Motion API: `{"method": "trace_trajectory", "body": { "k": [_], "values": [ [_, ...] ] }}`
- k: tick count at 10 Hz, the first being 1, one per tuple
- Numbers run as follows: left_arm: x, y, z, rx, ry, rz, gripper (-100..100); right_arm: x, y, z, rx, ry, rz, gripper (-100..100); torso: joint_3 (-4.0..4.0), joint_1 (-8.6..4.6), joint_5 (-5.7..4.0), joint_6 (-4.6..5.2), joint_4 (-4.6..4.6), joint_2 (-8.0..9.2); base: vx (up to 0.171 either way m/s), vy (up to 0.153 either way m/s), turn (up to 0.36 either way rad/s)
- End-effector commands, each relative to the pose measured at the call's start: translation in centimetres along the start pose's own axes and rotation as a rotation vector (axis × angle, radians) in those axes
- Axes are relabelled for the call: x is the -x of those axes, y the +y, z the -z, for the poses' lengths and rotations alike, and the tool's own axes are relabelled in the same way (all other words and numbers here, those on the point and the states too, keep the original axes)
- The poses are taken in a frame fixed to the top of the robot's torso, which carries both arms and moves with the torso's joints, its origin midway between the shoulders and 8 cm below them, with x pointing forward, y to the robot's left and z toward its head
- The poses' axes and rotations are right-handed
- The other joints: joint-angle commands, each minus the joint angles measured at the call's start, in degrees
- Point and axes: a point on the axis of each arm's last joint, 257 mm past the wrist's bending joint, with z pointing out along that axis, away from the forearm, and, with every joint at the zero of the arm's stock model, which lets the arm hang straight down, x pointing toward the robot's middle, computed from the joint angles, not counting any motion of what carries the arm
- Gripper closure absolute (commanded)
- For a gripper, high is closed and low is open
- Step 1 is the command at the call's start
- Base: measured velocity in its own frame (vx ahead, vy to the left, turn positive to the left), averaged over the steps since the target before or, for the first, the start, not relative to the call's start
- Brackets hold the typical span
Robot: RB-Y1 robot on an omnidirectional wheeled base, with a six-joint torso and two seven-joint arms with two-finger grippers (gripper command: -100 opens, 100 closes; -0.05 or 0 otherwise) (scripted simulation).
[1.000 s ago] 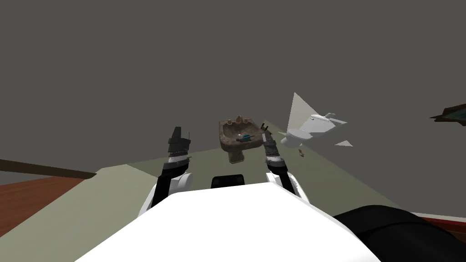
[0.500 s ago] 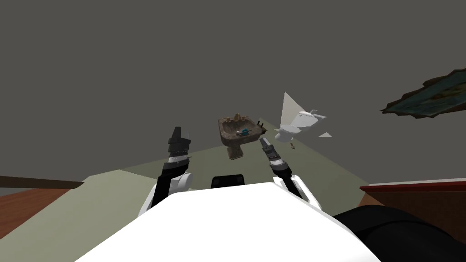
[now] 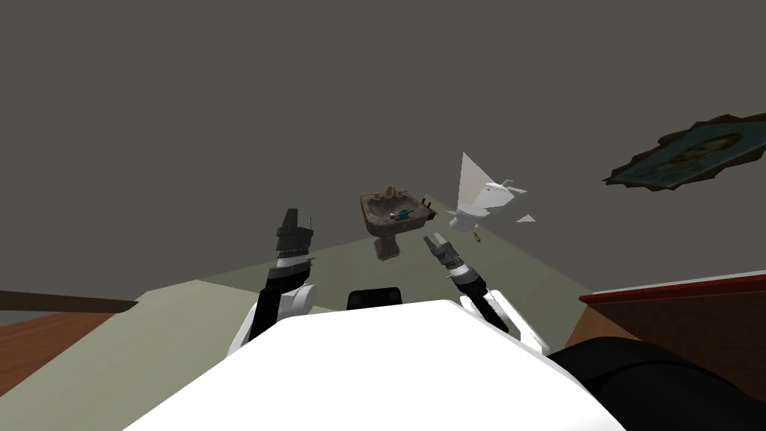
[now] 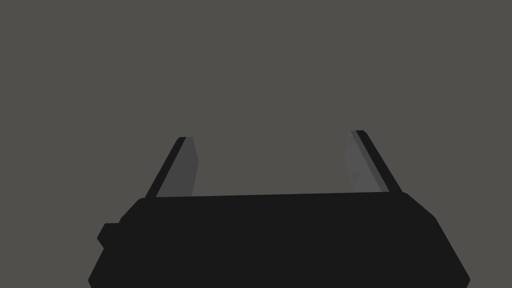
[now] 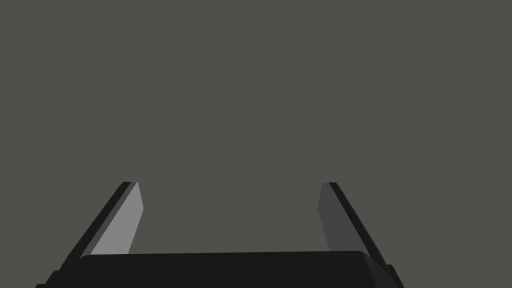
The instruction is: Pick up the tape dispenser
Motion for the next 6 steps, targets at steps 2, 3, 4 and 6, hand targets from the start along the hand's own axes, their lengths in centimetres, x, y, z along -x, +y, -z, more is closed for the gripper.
{"method": "trace_trajectory", "body": {
  "k": [2,3,4,6],
  "values": [
    [0.0,0.0,0.0,0.0,0.0,0.0,0,-1.8,-2.1,1.4,0.005,0.098,0.122,-100,-0.04,-0.05,-0.01,0.0,-0.01,-0.08,-0.054,0.058,-0.006],
    [0.0,0.0,0.0,0.0,0.0,0.0,0,-1.8,-2.1,1.4,0.013,0.107,0.129,-100,-0.07,-0.02,-0.01,0.0,-0.03,-0.11,-0.039,0.054,-0.005],
    [0.0,0.0,0.0,0.0,0.0,0.0,0,-2.8,-3.5,2.4,0.014,0.168,0.203,-100,-0.09,-0.04,0.0,-0.01,-0.03,-0.16,-0.04,0.055,0.028],
    [0.0,0.0,0.0,0.0,0.0,0.0,0,-3.8,-5.0,3.5,0.027,0.242,0.286,-100,-0.11,-0.06,-0.01,-0.01,-0.04,-0.2,-0.037,0.051,0.027]
  ]
}}
